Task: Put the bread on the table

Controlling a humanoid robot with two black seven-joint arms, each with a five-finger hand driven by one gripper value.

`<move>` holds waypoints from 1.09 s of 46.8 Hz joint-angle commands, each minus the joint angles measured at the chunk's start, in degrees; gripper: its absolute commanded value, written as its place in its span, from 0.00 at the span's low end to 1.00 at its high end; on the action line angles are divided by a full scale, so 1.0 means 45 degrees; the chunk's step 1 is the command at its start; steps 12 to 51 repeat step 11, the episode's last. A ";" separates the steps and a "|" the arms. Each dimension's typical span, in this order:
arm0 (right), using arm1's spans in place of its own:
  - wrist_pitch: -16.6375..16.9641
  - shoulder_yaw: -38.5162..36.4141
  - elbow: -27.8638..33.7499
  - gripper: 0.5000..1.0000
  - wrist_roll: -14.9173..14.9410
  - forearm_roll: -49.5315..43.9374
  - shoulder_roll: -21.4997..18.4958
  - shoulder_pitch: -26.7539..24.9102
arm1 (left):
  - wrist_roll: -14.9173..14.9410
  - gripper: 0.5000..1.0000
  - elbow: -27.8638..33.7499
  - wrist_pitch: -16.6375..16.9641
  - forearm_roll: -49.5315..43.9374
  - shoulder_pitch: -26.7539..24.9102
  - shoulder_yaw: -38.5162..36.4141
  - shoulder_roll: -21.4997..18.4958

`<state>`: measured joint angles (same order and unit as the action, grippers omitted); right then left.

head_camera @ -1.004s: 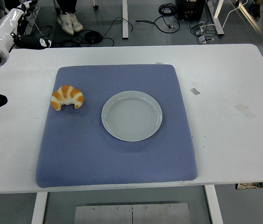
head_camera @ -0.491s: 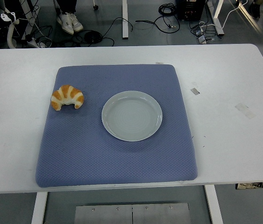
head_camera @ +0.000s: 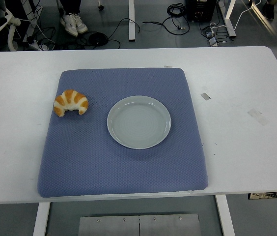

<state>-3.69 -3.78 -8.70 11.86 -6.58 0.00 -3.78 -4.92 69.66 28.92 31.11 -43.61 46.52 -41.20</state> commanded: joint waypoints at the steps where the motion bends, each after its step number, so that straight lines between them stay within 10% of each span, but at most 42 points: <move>1: 0.0018 0.0001 -0.0020 1.00 0.0001 -0.0023 0.0000 0.0000 | -0.0001 0.96 0.0008 0.0000 0.0001 -0.0015 -0.0005 -0.0004; 51: 0.0018 -0.0038 -0.0137 1.00 0.0001 -0.0003 0.0000 0.0098 | 0.0019 0.96 0.0008 0.0000 0.0020 -0.0015 -0.0044 0.0015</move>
